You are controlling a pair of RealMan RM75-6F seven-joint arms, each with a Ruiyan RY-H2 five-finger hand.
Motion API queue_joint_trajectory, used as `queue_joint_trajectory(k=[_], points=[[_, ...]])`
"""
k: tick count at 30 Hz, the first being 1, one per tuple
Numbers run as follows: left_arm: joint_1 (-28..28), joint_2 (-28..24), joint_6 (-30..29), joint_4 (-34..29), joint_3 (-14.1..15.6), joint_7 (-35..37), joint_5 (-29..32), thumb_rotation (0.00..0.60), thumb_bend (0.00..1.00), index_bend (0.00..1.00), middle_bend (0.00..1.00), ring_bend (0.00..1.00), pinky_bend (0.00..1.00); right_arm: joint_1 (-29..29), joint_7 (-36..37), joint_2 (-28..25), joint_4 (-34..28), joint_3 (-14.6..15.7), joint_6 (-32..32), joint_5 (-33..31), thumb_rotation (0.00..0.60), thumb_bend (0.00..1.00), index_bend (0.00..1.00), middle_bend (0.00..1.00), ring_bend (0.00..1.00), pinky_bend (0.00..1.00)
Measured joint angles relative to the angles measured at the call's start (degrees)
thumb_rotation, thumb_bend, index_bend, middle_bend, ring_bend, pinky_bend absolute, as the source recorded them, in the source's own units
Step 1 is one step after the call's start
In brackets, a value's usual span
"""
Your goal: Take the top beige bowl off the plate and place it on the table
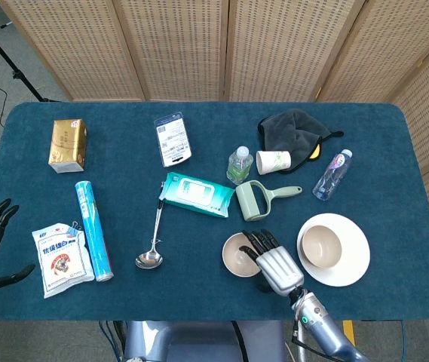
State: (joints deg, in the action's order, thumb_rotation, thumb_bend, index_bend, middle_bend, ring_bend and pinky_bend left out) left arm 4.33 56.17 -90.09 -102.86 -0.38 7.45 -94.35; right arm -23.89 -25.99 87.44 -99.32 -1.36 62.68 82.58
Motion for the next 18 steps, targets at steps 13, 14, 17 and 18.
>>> queue_joint_trajectory(k=[13, 14, 17, 18], points=[[-0.7, 1.7, -1.2, 0.2, -0.1, -5.1, -0.2, 0.6, 0.12, 0.0, 0.0, 0.0, 0.0, 5.3, 4.4, -10.5, -1.1, 1.7, 15.7, 10.7, 0.6, 0.0, 0.0, 0.0, 0.0, 0.0], [-0.9, 2.3, -1.5, 0.2, -0.2, -6.5, 0.0, 0.6, 0.12, 0.0, 0.0, 0.0, 0.0, 6.4, 6.1, -10.9, 1.3, 1.9, 18.2, 11.4, 0.6, 0.0, 0.0, 0.0, 0.0, 0.0], [-1.6, 3.4, -2.1, -0.2, -0.2, -8.7, 0.2, 0.6, 0.12, 0.0, 0.0, 0.0, 0.0, 9.2, 11.7, -11.9, 7.0, 2.5, 22.1, 11.8, 0.6, 0.0, 0.0, 0.0, 0.0, 0.0], [-1.8, 3.5, -2.2, -0.3, -0.2, -8.9, 0.3, 0.6, 0.12, 0.0, 0.0, 0.0, 0.0, 10.1, 13.5, -12.2, 8.5, 2.6, 22.9, 11.8, 0.6, 0.0, 0.0, 0.0, 0.0, 0.0]])
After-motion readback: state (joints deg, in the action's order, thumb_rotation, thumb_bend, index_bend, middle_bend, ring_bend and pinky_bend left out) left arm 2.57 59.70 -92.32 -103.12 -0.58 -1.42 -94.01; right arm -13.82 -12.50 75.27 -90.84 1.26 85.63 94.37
